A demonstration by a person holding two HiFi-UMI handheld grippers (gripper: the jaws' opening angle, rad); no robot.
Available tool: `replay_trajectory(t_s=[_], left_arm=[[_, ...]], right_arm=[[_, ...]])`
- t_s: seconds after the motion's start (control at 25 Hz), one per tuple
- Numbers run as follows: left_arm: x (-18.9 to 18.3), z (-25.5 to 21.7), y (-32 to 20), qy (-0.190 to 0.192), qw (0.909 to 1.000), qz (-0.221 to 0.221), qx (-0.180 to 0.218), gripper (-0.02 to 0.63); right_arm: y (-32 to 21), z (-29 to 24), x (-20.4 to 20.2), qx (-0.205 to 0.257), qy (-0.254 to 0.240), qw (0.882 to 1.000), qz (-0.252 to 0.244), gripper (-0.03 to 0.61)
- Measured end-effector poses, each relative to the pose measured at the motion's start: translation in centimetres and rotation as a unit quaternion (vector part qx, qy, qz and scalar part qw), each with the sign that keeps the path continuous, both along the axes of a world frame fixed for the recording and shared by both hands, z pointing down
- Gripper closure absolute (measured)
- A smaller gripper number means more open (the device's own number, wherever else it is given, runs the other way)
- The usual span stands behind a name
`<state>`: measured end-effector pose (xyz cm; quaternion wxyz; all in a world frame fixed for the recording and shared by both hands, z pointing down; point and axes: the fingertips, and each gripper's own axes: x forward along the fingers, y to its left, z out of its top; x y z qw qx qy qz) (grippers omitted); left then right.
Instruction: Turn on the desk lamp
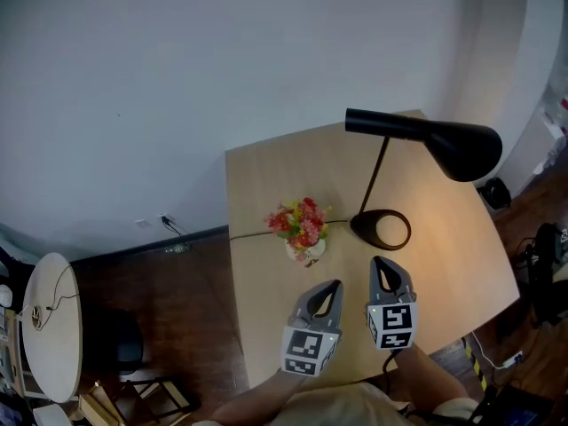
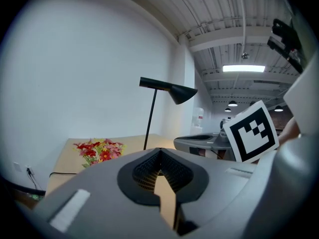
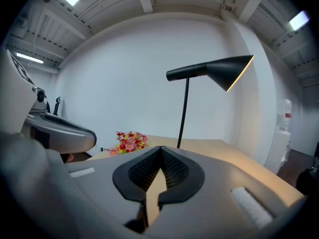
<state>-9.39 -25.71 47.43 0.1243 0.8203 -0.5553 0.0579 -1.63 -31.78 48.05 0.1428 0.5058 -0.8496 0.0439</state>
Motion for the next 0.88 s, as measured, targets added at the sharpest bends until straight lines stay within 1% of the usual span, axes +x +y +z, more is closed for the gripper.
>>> replay_trajectory(t_s=[0.16,0.32,0.56,0.72,0.88], left_arm=[[-0.8,-1.3,3.3,0.012,0.9995,0.024,0.017,0.615],[-1.4,-1.9,6.8,0.023,0.9982,0.050,0.023,0.615],[-2.1,-2.9,11.9,0.032,0.9943,0.096,0.035,0.615],[-2.1,-4.1,15.2,0.031,0.9894,0.133,0.049,0.615],[-1.2,-5.2,17.9,0.031,0.9825,0.173,0.061,0.615]], right_arm=[[4.6,-1.5,-0.7,0.012,-0.002,1.000,0.012,0.578],[9.7,-2.4,-1.7,0.017,0.003,1.000,0.023,0.578],[17.3,-2.6,-2.2,0.015,0.009,0.998,0.060,0.578],[22.1,-3.2,-2.2,0.011,0.006,0.996,0.084,0.578],[25.3,-4.6,-2.3,0.023,0.011,0.994,0.105,0.578]])
